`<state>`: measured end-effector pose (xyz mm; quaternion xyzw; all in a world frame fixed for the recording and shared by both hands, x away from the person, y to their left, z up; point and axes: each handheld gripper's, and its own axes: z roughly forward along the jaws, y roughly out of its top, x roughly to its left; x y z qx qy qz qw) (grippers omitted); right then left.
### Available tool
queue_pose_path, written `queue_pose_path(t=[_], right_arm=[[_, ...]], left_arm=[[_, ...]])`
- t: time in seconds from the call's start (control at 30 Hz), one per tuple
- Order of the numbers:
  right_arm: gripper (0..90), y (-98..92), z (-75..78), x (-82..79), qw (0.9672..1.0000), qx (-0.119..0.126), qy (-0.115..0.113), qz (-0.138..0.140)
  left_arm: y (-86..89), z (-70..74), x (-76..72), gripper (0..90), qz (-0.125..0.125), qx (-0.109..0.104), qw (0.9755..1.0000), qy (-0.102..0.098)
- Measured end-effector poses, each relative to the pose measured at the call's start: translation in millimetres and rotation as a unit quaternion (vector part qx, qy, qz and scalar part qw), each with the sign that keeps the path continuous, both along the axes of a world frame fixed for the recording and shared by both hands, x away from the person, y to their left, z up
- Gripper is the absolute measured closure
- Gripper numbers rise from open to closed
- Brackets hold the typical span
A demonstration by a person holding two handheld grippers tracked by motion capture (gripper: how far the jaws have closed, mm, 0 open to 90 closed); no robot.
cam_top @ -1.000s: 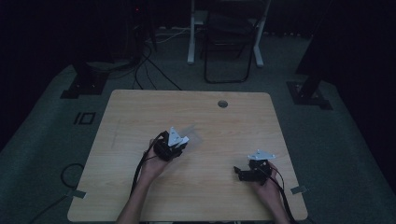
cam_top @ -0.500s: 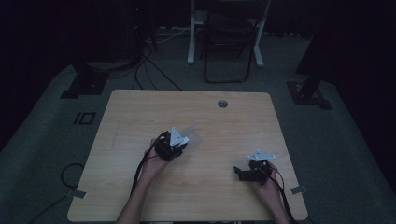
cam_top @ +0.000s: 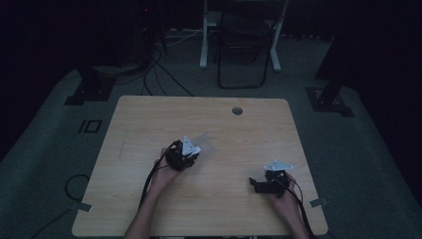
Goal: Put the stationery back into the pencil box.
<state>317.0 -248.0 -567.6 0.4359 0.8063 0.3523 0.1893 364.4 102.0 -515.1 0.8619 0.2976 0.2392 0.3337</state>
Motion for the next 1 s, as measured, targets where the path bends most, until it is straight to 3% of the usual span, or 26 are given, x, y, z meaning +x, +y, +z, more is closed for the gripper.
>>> queue_pose_path(t=[0.4,1.0], right_arm=[[12.8,0.2,0.0,-0.3,1.0000,0.000,0.000,0.001],[12.8,0.2,0.0,-0.3,1.0000,0.000,0.000,0.001]], left_arm=[[-1.5,-7.7,0.7,70.7,0.004,0.016,0.9999,-0.006],[-2.1,-20.3,4.9,70.4,0.004,0.034,0.9994,0.007]])
